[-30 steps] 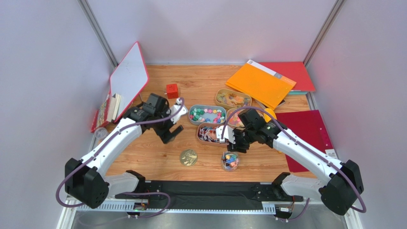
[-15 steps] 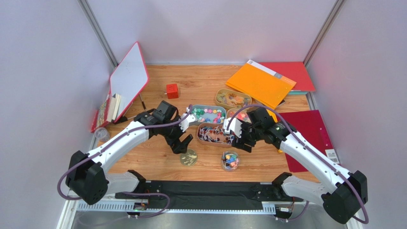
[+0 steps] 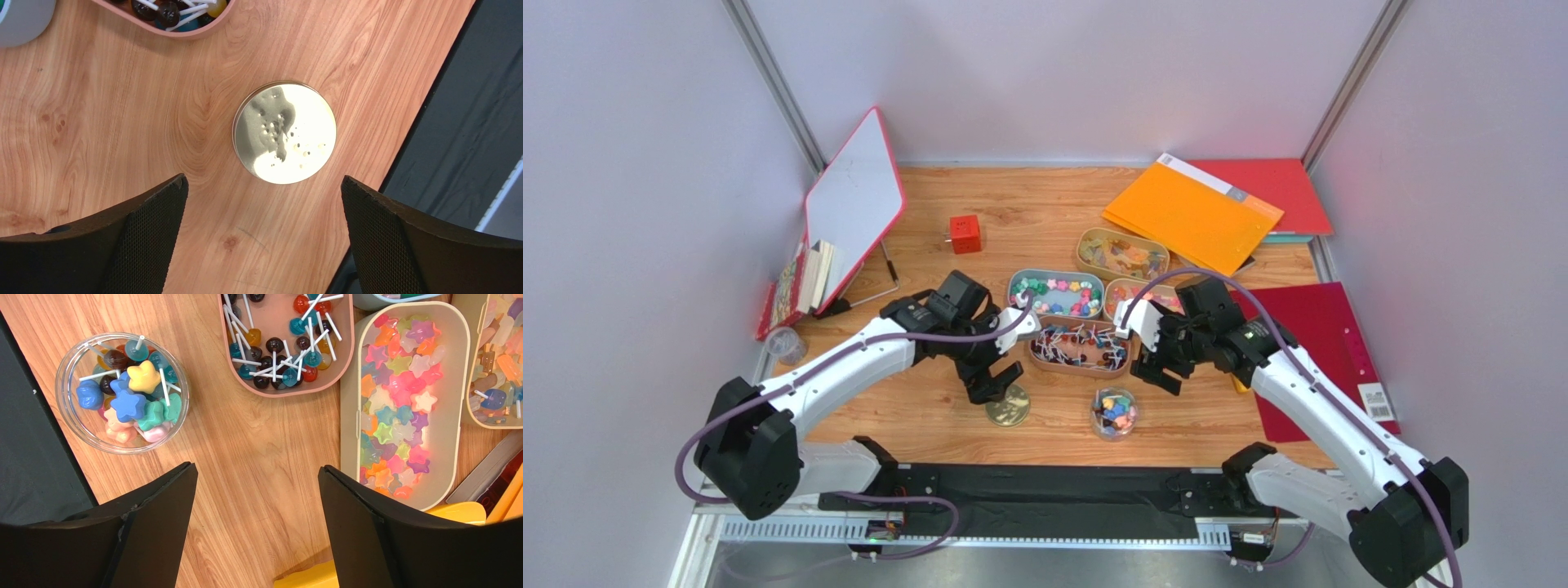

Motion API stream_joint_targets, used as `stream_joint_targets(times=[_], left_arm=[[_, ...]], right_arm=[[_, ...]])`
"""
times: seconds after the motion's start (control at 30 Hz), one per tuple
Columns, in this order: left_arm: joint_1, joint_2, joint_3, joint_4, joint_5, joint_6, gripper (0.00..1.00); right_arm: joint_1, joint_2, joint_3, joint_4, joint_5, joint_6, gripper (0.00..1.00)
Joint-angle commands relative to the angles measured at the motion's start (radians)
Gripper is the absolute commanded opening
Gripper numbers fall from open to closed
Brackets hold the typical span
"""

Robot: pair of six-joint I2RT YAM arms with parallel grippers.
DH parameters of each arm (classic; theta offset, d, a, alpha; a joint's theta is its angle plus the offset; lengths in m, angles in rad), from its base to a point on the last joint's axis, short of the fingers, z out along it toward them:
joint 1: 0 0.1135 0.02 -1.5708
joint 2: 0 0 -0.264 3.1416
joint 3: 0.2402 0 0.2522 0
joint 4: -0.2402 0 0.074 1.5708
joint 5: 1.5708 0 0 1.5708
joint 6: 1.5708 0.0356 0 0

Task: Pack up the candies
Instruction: Pick up the bottle lid at the center of the board.

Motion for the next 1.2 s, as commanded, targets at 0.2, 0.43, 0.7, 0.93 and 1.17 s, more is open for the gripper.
stream_joint_targets(times=[0.2,0.43,0.7,0.93,1.17], left_arm=[[-0.087,0.039,-0.075,0.161,-0.049,0.126,1.00],[-0.131,0.101,-0.093,0.215,-0.061,0.112,1.00],[-0.151,0.161,-0.111,0.258,-0.063,0.110,1.00],[-0.159,0.184,-0.113,0.264,-0.061,0.113,1.00],[-0.176,0.173,-0.127,0.251,-0.064,0.100,1.00]], right_arm=[[-0.005,-0.017,-0.016,0.027,0.016,-0.025,0.78],[-0.005,-0.032,-0.045,0.015,-0.005,-0.035,0.79],[-0.005,-0.039,-0.058,0.009,-0.014,-0.052,0.79],[-0.005,-0.035,-0.064,0.010,-0.013,-0.061,0.79],[-0.005,-0.034,-0.064,0.015,-0.016,-0.064,0.79]])
